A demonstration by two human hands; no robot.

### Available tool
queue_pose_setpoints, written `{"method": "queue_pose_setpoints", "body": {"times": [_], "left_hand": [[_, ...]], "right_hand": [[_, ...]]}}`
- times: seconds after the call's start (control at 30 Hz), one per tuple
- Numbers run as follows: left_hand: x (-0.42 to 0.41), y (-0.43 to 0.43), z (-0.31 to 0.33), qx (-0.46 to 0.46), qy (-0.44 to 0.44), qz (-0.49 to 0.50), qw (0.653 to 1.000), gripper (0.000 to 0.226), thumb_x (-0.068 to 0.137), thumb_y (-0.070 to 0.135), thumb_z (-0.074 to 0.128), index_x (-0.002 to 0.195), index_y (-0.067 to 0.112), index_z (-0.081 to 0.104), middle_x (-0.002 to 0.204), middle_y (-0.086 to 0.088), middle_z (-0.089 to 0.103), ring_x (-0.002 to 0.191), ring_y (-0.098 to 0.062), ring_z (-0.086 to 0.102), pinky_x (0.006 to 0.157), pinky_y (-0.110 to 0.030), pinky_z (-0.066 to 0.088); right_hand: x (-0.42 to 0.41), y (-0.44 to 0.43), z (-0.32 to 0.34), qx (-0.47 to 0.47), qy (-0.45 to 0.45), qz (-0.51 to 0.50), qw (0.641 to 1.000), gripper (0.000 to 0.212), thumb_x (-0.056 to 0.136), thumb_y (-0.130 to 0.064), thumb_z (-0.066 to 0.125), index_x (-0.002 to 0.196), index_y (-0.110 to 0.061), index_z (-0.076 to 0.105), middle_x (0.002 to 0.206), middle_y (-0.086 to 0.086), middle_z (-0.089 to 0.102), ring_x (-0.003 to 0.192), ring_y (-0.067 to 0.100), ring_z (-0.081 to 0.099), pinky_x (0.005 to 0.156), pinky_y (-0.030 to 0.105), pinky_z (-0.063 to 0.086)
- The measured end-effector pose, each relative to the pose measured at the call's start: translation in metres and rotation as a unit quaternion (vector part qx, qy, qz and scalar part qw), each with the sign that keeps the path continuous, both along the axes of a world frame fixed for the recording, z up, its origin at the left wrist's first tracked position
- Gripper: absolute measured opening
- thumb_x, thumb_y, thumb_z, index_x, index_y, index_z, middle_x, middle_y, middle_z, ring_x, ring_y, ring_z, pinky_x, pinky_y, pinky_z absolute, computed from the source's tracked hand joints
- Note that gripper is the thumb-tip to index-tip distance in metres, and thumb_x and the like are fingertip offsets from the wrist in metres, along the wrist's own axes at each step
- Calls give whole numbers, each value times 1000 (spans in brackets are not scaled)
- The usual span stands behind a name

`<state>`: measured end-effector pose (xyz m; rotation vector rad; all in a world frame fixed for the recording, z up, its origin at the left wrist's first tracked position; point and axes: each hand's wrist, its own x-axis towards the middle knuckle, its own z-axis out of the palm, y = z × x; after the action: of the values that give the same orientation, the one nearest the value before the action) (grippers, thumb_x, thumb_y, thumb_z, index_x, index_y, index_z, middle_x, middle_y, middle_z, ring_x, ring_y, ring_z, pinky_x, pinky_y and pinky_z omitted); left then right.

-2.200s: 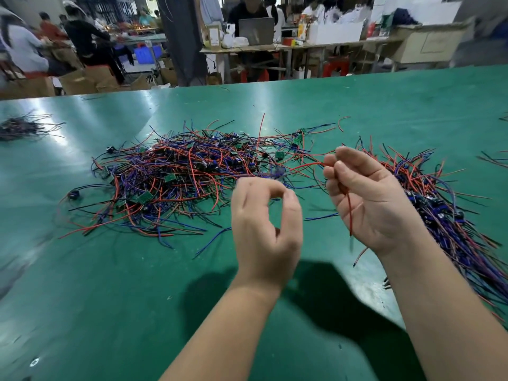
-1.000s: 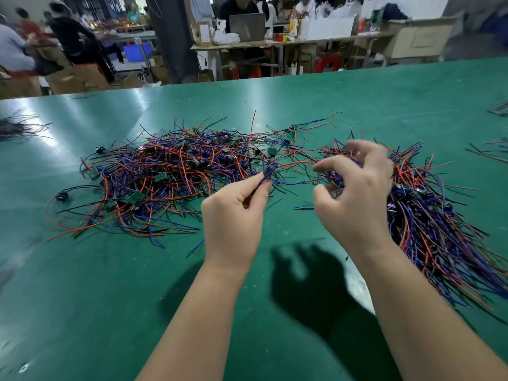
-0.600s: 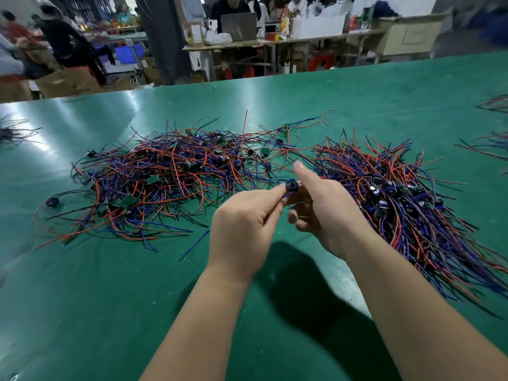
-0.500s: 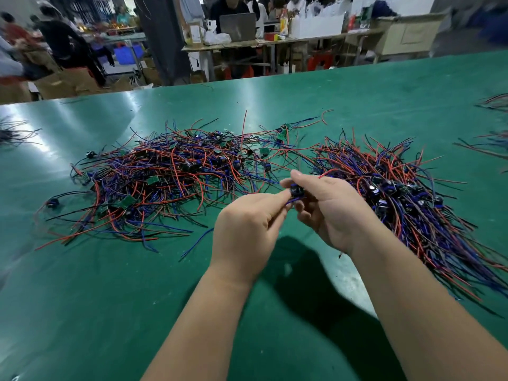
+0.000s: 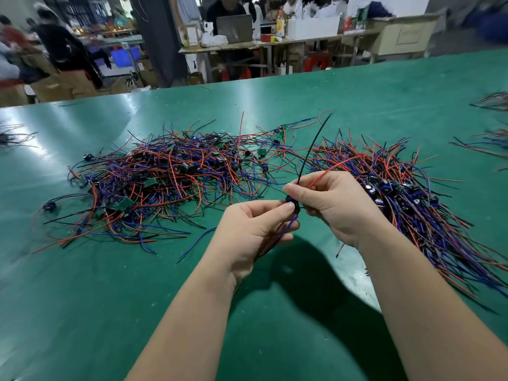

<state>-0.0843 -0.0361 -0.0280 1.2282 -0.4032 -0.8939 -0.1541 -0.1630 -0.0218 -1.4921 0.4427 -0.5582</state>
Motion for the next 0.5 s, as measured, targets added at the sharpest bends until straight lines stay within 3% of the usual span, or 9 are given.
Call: {"method": "queue_pose_setpoints", "body": {"times": [0.1, 0.27, 0.4, 0.5], "left_hand": [[-3, -2, -2, 7, 18, 6, 1000, 22, 67, 30, 70, 76, 10, 68, 67, -2, 71, 60, -12, 69, 49, -19, 51], [4, 0, -5, 16, -47, 6, 999, 13, 74, 13, 71, 85, 6, 70, 70, -6, 72, 62, -11, 69, 55, -18, 52], [11, 9, -3, 51, -72, -57, 994, 16, 62, 12, 77, 75, 5, 70, 70, -13, 71, 60, -18, 69, 57, -22, 56], [13, 15, -1, 82, -88, -141, 983, 17, 54, 16, 79, 68, 10, 72, 71, -13, 70, 61, -20, 70, 61, -24, 58]], "right_hand": [[-2, -1, 0, -3, 12, 39, 999, 9, 80, -5, 68, 74, -1, 64, 50, 0, 57, 41, 7, 42, 40, 15, 33], [-7, -2, 3, 23, 35, 79, 996, 10, 85, -2, 63, 75, -5, 65, 58, 2, 62, 45, 5, 51, 44, 13, 41], [-8, -6, 3, 0, 49, 29, 998, 13, 83, -7, 67, 79, 6, 66, 55, 4, 57, 45, 7, 48, 44, 13, 40], [-8, -10, 5, -12, 44, -23, 999, 11, 81, -8, 70, 71, -3, 68, 53, 4, 57, 46, 9, 45, 47, 14, 40]]}}
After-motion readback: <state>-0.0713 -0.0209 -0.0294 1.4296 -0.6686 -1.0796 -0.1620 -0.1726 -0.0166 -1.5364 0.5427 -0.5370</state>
